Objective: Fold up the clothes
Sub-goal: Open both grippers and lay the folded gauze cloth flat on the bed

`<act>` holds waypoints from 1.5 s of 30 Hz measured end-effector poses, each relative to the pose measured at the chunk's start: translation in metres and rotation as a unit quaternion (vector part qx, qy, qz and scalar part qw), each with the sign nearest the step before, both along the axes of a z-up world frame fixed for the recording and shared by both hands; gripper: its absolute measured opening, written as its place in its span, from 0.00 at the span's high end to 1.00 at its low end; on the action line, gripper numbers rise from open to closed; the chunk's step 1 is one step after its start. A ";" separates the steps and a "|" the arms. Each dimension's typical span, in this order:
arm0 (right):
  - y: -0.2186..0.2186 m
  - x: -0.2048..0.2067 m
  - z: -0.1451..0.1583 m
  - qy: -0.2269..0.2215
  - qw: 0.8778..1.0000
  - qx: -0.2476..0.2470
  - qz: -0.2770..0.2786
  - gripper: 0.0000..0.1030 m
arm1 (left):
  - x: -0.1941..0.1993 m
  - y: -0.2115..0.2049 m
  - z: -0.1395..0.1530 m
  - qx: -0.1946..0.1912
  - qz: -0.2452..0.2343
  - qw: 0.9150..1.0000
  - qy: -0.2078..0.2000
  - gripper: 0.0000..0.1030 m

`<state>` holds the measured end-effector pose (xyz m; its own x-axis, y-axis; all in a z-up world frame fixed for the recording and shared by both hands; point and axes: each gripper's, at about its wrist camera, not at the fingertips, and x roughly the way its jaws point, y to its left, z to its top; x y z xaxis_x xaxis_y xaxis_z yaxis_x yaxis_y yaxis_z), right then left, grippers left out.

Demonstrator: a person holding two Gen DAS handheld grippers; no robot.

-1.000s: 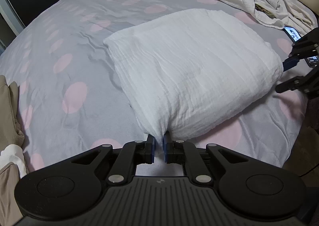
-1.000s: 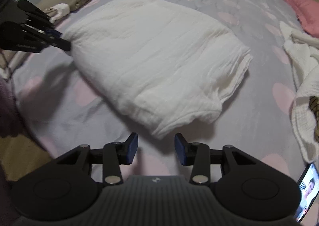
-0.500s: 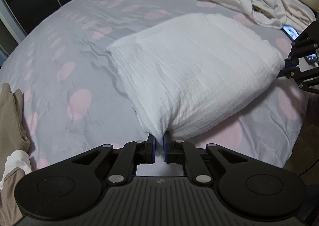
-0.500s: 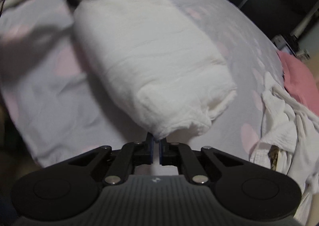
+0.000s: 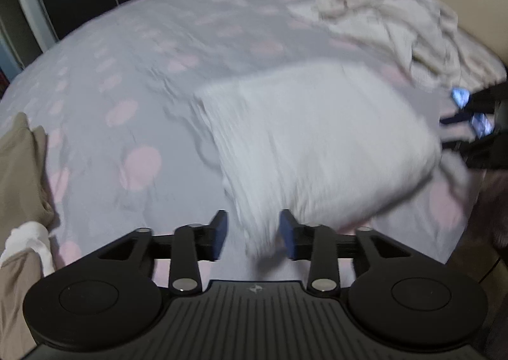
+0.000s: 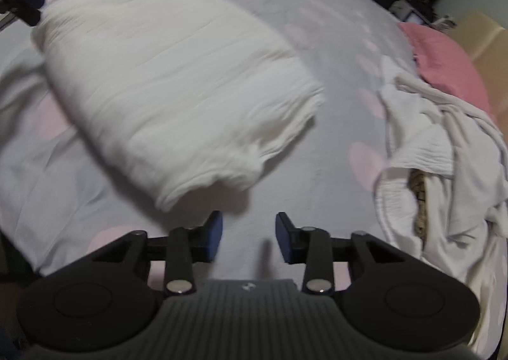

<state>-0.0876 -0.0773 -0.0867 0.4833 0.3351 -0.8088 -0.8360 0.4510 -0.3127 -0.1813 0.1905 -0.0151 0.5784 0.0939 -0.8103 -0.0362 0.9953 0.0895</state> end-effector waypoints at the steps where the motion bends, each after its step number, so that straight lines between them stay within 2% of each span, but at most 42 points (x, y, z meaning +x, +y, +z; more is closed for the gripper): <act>1: 0.000 0.002 0.001 -0.004 1.000 0.001 -0.007 0.58 | -0.001 0.000 0.006 -0.003 0.005 1.000 -0.015 0.58; 2: -0.001 0.003 0.002 -0.011 1.000 0.004 -0.018 0.55 | -0.001 0.001 0.010 -0.002 0.012 1.000 -0.029 0.58; 3: -0.001 0.005 0.004 -0.019 0.999 0.009 -0.029 0.48 | 0.000 0.000 0.013 0.003 0.018 0.999 -0.041 0.58; 4: -0.001 0.007 0.005 -0.027 0.999 0.014 -0.040 0.35 | 0.002 0.000 0.012 0.008 0.016 0.999 -0.045 0.59; 5: 0.000 0.008 0.007 -0.025 0.998 0.026 -0.045 0.29 | 0.004 -0.001 0.011 0.013 0.013 0.999 -0.049 0.61; 6: 0.001 0.009 0.009 -0.016 0.998 0.043 -0.046 0.25 | 0.007 -0.002 0.009 0.016 0.010 0.999 -0.048 0.69; 7: 0.002 0.011 0.011 -0.008 0.997 0.059 -0.047 0.25 | 0.010 -0.004 0.006 0.020 0.007 0.999 -0.046 0.72; 10: 0.005 0.014 0.017 0.018 0.993 0.109 -0.049 0.20 | 0.015 -0.008 0.000 0.022 0.000 0.998 -0.057 0.72; 17: 0.013 0.022 0.031 0.077 0.970 0.225 -0.053 0.20 | 0.027 -0.009 -0.022 0.014 -0.008 0.999 -0.034 0.72; 18: 0.014 0.023 0.033 0.085 0.965 0.241 -0.054 0.23 | 0.029 -0.009 -0.025 0.014 -0.009 0.999 -0.030 0.72; 20: 0.018 0.024 0.034 0.099 0.960 0.257 -0.050 0.44 | 0.032 -0.007 -0.032 0.016 -0.009 1.000 -0.024 0.72; 21: 0.020 0.025 0.030 0.105 0.963 0.244 -0.046 0.62 | 0.034 -0.006 -0.036 0.015 -0.008 1.000 -0.020 0.72; 22: 0.021 0.026 0.025 0.113 0.965 0.231 -0.052 0.69 | 0.036 -0.004 -0.039 0.014 -0.007 1.000 -0.017 0.72; 25: 0.017 0.043 0.007 0.152 0.960 0.215 -0.092 0.69 | 0.040 0.003 -0.049 0.009 -0.004 1.000 -0.001 0.72; 27: 0.016 0.053 -0.006 0.158 0.962 0.192 -0.114 0.69 | 0.044 0.007 -0.056 0.006 -0.005 1.000 0.010 0.72; 30: 0.013 0.064 -0.022 0.172 0.960 0.184 -0.123 0.66 | 0.052 0.012 -0.064 -0.001 -0.002 1.000 0.021 0.65; 31: 0.013 0.065 -0.023 0.173 0.960 0.184 -0.125 0.62 | 0.053 0.014 -0.065 -0.002 0.004 1.000 0.022 0.58; 33: 0.011 0.067 -0.022 0.169 0.960 0.182 -0.127 0.58 | 0.052 0.021 -0.064 -0.017 0.019 0.999 0.020 0.53; 38: 0.000 0.070 -0.007 0.172 0.951 0.203 -0.156 0.55 | 0.048 0.024 -0.045 -0.025 0.033 0.999 -0.012 0.53; 41: -0.008 0.077 0.001 0.172 0.942 0.226 -0.180 0.45 | 0.050 0.030 -0.033 -0.040 0.050 0.998 -0.029 0.53; 43: -0.012 0.082 0.003 0.181 0.933 0.239 -0.198 0.32 | 0.057 0.039 -0.030 -0.060 0.065 0.996 -0.029 0.52; 45: -0.013 0.087 0.003 0.196 0.925 0.249 -0.210 0.27 | 0.065 0.051 -0.033 -0.085 0.077 0.993 -0.019 0.49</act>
<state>-0.0007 -0.0904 -0.0836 0.3571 0.5619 -0.7462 -0.5588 0.7686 0.3114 -0.1162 0.2416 -0.0477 0.5981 0.0479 -0.8000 -0.1897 0.9783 -0.0833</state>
